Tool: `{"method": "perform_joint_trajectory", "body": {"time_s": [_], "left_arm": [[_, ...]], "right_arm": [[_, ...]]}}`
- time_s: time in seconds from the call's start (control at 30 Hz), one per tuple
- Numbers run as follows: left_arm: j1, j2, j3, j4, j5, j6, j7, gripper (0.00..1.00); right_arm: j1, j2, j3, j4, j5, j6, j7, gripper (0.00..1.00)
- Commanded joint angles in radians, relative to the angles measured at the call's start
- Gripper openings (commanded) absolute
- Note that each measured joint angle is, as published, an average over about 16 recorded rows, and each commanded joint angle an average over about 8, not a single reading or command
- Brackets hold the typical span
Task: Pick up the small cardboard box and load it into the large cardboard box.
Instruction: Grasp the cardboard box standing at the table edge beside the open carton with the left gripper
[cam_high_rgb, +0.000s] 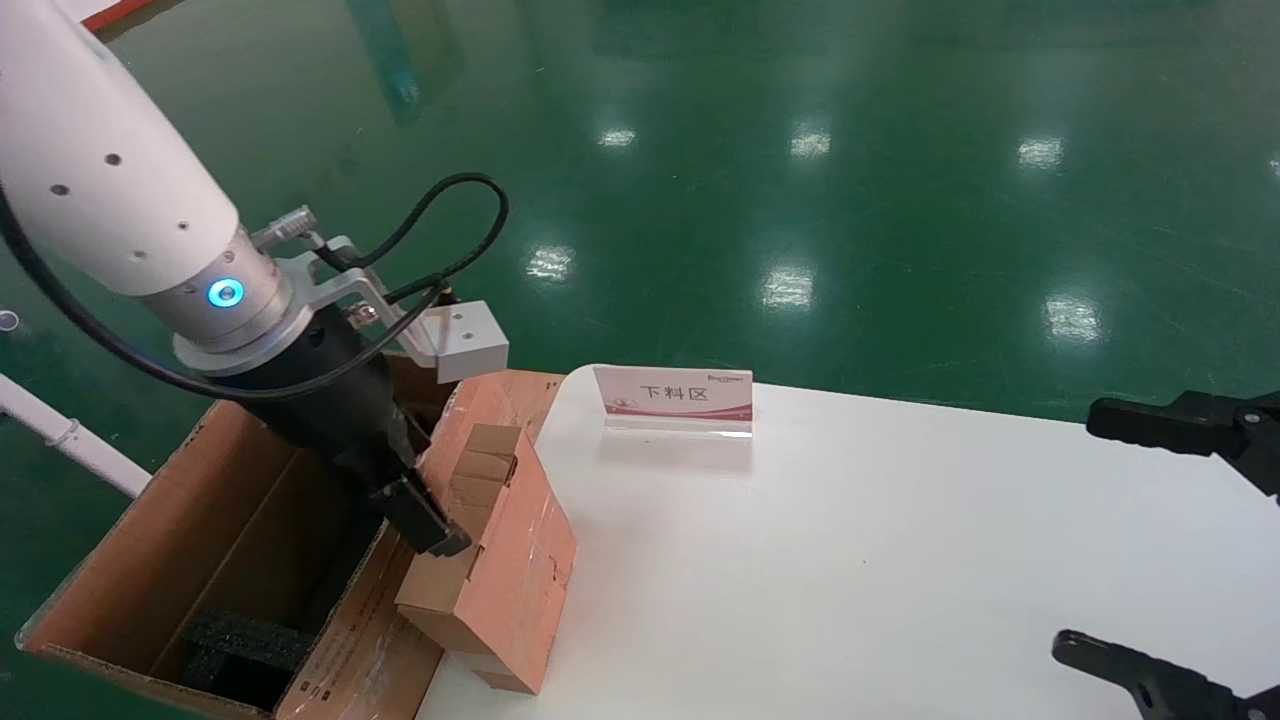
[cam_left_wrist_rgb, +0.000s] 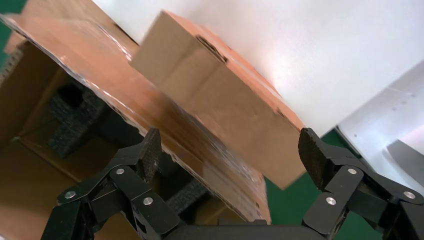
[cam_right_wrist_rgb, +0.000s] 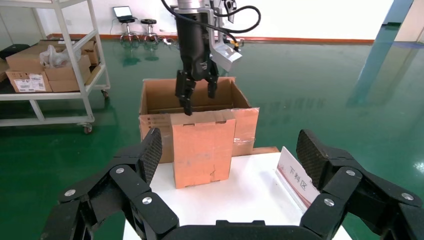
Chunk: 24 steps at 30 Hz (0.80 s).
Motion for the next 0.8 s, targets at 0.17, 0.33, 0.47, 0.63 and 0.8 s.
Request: {"method": "perform_joint_trajectory", "body": {"time_s": [0.17, 0.33, 0.47, 0.63, 0.8], "left_arm": [[-0.019, -0.009, 0.018, 0.0, -0.022, -0.001, 0.007, 1.0], [-0.007, -0.012, 0.019, 0.024, -0.023, -0.003, 0.014, 1.0], [-0.007, -0.023, 0.042, 0.051, -0.036, 0.003, 0.017, 1.0], [-0.026, -0.022, 0.077, 0.058, -0.066, 0.01, -0.005, 1.0], [-0.027, -0.008, 0.107, 0.066, -0.123, 0.006, -0.031, 1.0]], "right_arm": [[0.0, 0.0, 0.0, 0.0, 0.0, 0.0, 0.0, 1.0], [0.0, 0.0, 0.0, 0.0, 0.0, 0.0, 0.0, 1.0], [0.0, 0.0, 0.0, -0.001, 0.001, 0.0, 0.0, 1.0], [0.0, 0.0, -0.001, -0.001, 0.001, 0.0, -0.001, 1.0], [0.001, 0.0, -0.001, -0.001, 0.001, 0.0, -0.001, 1.0]]}}
